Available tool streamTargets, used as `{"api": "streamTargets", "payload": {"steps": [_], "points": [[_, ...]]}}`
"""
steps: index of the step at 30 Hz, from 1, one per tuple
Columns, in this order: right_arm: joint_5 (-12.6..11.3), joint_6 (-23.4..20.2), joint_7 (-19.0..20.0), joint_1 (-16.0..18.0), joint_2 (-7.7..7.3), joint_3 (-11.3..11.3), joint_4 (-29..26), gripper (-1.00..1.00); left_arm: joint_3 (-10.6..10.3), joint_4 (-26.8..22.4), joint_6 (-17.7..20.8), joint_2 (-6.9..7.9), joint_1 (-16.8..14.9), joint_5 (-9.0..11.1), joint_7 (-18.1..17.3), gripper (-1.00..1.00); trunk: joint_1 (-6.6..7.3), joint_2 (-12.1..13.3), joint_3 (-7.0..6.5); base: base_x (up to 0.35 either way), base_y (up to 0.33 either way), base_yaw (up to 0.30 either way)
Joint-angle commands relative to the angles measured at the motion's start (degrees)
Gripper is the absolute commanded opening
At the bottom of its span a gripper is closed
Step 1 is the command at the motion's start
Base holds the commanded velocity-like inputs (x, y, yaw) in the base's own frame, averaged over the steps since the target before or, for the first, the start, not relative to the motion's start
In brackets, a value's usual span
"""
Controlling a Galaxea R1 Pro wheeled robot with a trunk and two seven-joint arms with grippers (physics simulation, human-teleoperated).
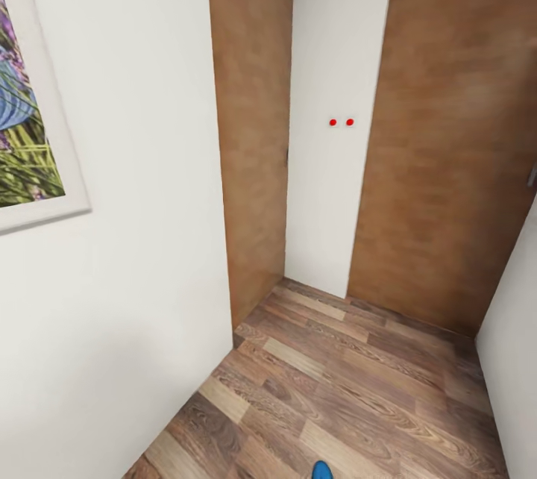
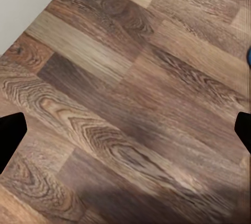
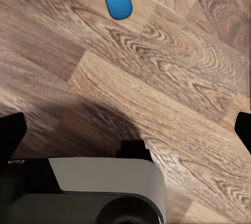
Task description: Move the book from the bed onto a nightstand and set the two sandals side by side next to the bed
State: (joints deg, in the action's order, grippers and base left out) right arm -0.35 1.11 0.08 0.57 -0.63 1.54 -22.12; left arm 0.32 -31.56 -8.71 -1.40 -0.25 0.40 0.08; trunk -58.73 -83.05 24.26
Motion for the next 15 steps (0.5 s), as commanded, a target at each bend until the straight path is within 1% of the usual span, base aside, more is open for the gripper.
{"api": "streamTargets", "payload": {"steps": [1,11,13,15], "points": [[0.0,0.1,0.0,0.0,0.02,0.1,0.0,1.00,0.0,0.0,-0.2,-0.01,0.0,0.0,0.0,1.00,0.00,0.0,0.06,0.000,0.000,-0.283],[0.0,0.1,0.0,0.0,0.02,0.1,0.0,1.00,0.0,0.0,-0.2,-0.01,0.0,0.0,0.0,1.00,0.00,0.0,0.06,0.000,0.000,-0.280],[0.0,0.1,0.0,0.0,0.02,0.1,0.1,1.00,0.0,0.0,-0.2,-0.01,0.0,0.0,0.0,1.00,0.00,0.0,0.06,0.000,0.000,-0.180],[0.0,0.1,-0.1,0.0,0.02,0.1,0.1,1.00,0.0,0.0,-0.2,-0.01,0.0,0.0,0.0,1.00,0.00,0.0,0.06,0.000,0.000,-0.073]]}}
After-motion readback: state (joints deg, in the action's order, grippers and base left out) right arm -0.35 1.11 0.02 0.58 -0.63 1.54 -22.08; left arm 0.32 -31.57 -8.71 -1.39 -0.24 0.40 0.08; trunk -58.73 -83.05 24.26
